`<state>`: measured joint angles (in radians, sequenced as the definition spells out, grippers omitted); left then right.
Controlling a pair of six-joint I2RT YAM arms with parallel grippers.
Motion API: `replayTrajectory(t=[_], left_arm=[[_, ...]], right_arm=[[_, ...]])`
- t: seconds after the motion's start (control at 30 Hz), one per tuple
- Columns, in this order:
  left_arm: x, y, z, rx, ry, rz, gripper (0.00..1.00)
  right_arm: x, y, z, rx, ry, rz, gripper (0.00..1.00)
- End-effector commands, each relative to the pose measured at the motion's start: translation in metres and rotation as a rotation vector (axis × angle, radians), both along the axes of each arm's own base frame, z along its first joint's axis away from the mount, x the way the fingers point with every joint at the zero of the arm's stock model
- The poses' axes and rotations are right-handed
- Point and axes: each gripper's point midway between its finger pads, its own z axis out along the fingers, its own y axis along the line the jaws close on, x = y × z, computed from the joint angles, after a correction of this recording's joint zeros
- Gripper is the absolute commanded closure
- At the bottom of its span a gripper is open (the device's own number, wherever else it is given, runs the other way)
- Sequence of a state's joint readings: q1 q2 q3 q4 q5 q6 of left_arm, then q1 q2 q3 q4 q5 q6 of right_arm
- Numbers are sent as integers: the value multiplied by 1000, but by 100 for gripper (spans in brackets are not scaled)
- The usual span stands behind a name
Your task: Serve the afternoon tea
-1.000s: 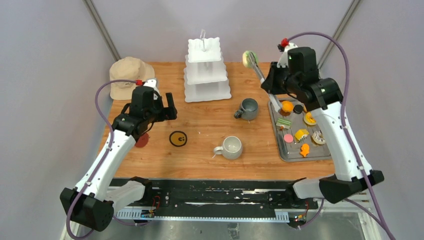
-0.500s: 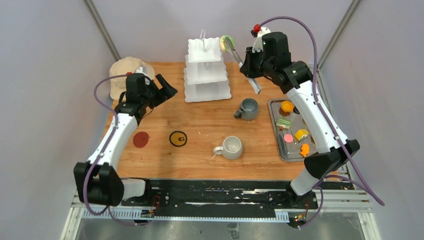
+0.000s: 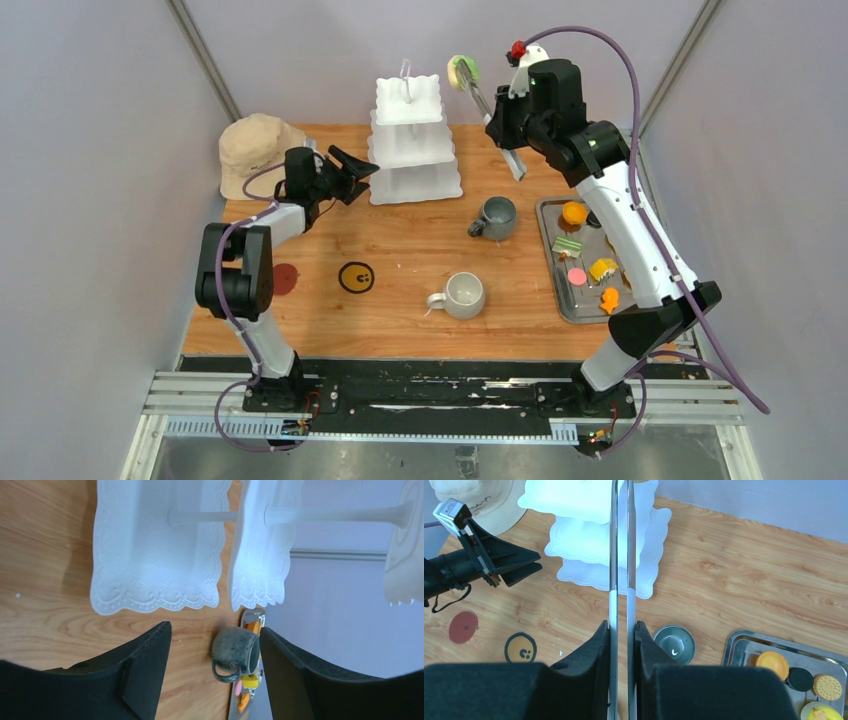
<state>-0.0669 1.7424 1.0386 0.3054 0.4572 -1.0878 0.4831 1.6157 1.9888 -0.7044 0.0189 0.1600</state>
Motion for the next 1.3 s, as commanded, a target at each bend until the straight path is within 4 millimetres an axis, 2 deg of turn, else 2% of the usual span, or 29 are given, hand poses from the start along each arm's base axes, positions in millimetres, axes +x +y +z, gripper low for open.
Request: replayTrajectory(t=[0.0, 0.13, 0.33, 0.53, 0.73, 1.13, 1.27], left_arm=[[21, -14, 27, -131, -109, -48, 32], [28, -24, 16, -166, -91, -83, 36], [36, -29, 18, -201, -114, -89, 53], [39, -34, 20, -218, -121, -116, 79], [34, -42, 28, -239, -130, -172, 100], [13, -57, 40, -280, -131, -284, 100], [5, -60, 36, -283, -118, -277, 100]], right_arm=[[-1, -5, 32, 17, -103, -17, 99], [0, -4, 31, 16, -101, -18, 100], [2, -3, 26, 15, -89, -20, 99], [3, -3, 25, 17, -83, -23, 99], [4, -2, 21, 10, -68, -25, 99], [-9, 4, 8, -18, -5, 22, 99], [-14, 4, -1, -40, 22, 23, 100]])
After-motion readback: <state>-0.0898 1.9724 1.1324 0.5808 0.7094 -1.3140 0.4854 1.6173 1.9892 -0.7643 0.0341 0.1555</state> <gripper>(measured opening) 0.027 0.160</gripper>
